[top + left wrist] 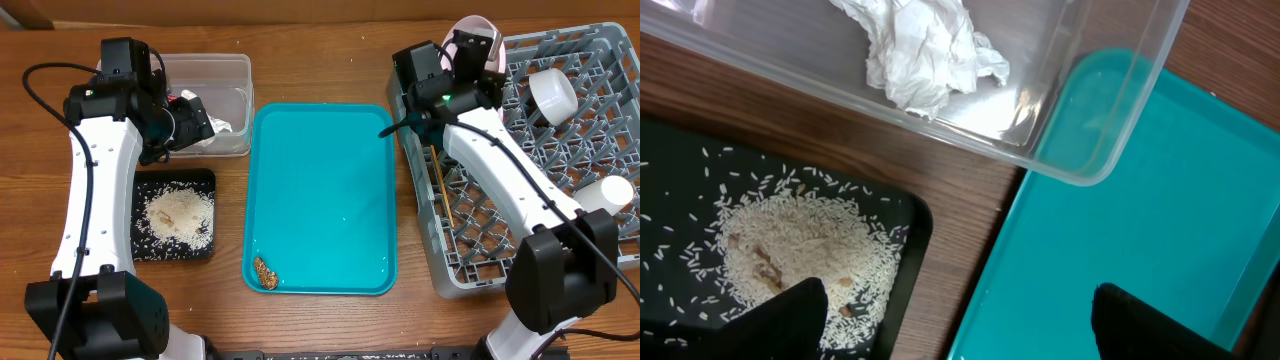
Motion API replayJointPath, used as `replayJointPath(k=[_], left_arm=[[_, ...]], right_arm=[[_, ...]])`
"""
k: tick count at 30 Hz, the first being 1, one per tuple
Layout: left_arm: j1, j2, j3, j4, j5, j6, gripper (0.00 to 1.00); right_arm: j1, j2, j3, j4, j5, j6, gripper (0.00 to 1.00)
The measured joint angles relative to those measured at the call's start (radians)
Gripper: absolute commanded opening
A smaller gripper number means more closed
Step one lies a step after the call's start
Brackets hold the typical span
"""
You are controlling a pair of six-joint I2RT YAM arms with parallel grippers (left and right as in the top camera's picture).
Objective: Sort waste into correct bins and load items into the dishwasher
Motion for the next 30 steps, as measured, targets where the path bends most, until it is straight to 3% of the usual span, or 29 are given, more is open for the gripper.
replayJointPath(k=[12, 15, 17, 20, 30], left_arm=[[0.0, 0.0, 0.0, 0.0, 0.0, 0.0, 0.86], [0.0, 0.0, 0.0, 0.0, 0.0, 0.0, 0.87], [0.0, 0.0, 0.0, 0.0, 0.0, 0.0, 0.87], [0.0, 0.0, 0.0, 0.0, 0.0, 0.0, 0.86], [0.0, 0.0, 0.0, 0.0, 0.0, 0.0, 0.87]], right_arm=[[0.014, 0.0, -0.039, 0.011, -0.01, -0.001, 0.06], [0.034, 0.0, -0.04, 0.003, -0.025, -0.003, 0.47], [0.053, 0.0, -0.04, -0.017, -0.055, -0.002, 0.56], [0.07, 0.0, -0.04, -0.029, -0.109, -0.005, 0.62], [0.068, -0.035, -0.041, -0.031, -0.417, 0.003, 0.63]])
